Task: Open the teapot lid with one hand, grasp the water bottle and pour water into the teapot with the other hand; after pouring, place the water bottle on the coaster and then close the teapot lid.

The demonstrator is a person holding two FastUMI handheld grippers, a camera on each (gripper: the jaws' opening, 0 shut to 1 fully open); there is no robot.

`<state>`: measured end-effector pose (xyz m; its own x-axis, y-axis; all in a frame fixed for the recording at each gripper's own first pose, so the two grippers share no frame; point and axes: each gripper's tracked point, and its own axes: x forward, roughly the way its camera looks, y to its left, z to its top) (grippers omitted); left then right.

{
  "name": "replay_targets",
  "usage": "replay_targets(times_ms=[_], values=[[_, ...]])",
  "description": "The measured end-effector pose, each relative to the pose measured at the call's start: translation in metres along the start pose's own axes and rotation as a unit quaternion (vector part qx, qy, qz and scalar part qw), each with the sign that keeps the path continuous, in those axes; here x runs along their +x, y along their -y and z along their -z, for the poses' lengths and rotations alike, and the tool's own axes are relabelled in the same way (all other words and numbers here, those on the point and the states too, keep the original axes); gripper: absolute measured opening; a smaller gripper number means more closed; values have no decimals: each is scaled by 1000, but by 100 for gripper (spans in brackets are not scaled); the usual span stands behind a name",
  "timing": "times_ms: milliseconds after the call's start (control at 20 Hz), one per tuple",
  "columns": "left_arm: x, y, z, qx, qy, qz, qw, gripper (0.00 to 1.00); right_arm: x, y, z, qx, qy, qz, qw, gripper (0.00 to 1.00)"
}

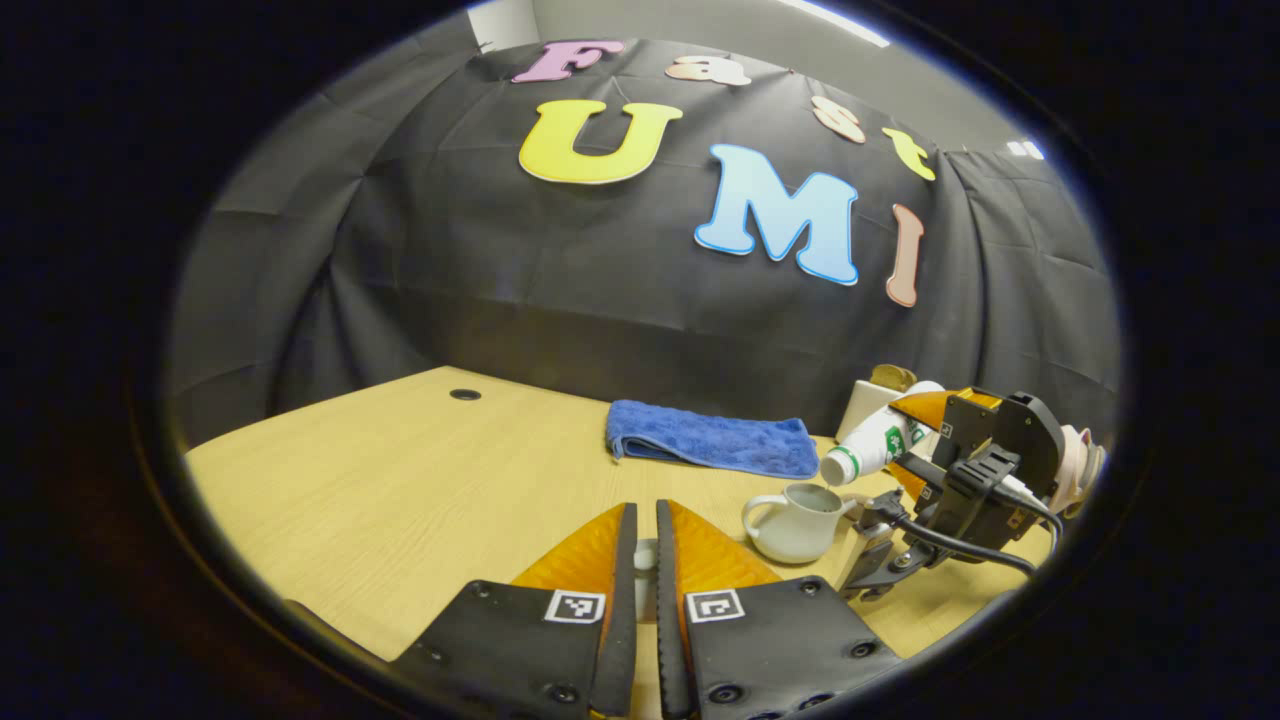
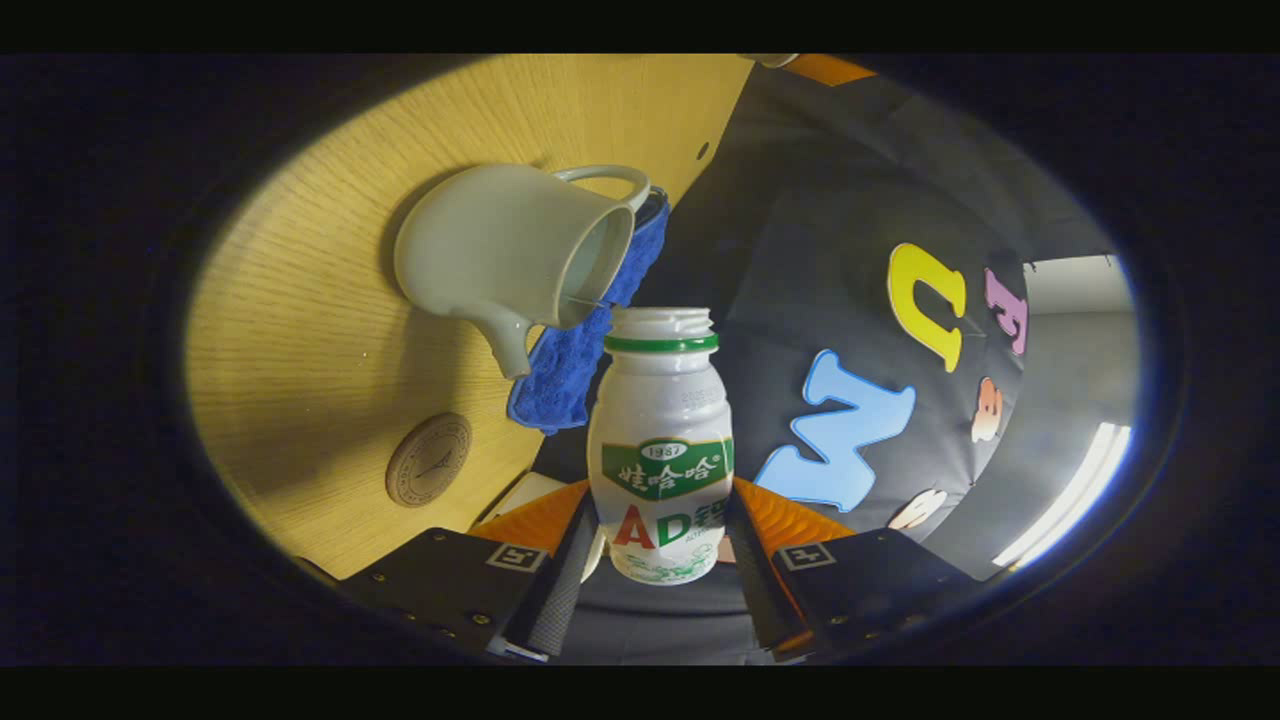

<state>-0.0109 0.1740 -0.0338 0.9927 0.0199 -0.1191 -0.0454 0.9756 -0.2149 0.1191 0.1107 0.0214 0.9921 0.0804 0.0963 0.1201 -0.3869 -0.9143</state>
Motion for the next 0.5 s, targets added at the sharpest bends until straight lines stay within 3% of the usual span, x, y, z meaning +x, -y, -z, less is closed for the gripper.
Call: replay_targets(times_ms=[250, 500], values=[[0, -1, 0, -1, -1, -1, 1000, 16, 1, -1, 0, 5, 0, 0, 1000, 69], [-1, -2, 0, 1, 0, -4, 1000, 19, -2, -7, -2, 46, -7, 1, 999, 69]])
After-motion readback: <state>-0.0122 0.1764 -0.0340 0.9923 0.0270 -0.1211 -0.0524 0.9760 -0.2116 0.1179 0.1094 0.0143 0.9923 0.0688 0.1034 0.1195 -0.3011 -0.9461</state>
